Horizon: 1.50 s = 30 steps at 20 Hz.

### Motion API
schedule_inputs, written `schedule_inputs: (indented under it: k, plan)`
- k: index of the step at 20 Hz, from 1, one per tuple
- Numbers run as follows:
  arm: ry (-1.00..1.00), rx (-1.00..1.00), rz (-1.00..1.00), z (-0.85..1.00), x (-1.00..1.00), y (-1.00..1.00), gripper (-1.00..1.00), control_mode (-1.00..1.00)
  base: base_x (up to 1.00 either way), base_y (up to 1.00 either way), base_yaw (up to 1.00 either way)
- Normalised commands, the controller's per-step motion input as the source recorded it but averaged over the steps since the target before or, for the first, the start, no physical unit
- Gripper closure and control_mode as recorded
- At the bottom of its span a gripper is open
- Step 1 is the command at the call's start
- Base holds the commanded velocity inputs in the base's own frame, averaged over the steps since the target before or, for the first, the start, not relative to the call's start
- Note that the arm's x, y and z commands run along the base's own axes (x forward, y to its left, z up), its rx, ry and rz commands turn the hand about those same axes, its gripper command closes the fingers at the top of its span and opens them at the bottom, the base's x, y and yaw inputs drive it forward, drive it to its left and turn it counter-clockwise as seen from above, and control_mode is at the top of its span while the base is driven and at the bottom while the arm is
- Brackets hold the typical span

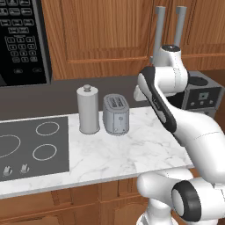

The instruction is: Get the candle and the wine from the cabinet and move them to the dining counter.

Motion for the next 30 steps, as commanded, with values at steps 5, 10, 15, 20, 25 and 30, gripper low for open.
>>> schedule_inputs:
  k: [5, 10, 15, 20, 25, 30]
  plan:
    - [0.0, 0.0, 0.0, 0.0, -0.03, 0.0, -1.0, -1.0, 0.0, 0.0, 0.0]
    - [0.0, 0.0, 0.0, 0.03, -0.22, 0.0, -1.0, -1.0, 0.0, 0.0, 0.0]
    - [-0.07, 0.05, 0.0, 0.18, -0.44, 0.0, -1.0, -1.0, 0.0, 0.0, 0.0]
    - [-0.21, 0.02, 0.0, 0.26, -0.64, 0.0, -1.0, -1.0, 0.0, 0.0, 0.0]
    - [-0.28, 0.02, 0.0, 0.36, -0.66, 0.0, -1.0, -1.0, 0.0, 0.0, 0.0]
    - [-0.3, 0.0, 0.0, 0.42, -0.62, 0.0, -1.0, -1.0, 0.0, 0.0, 0.0]
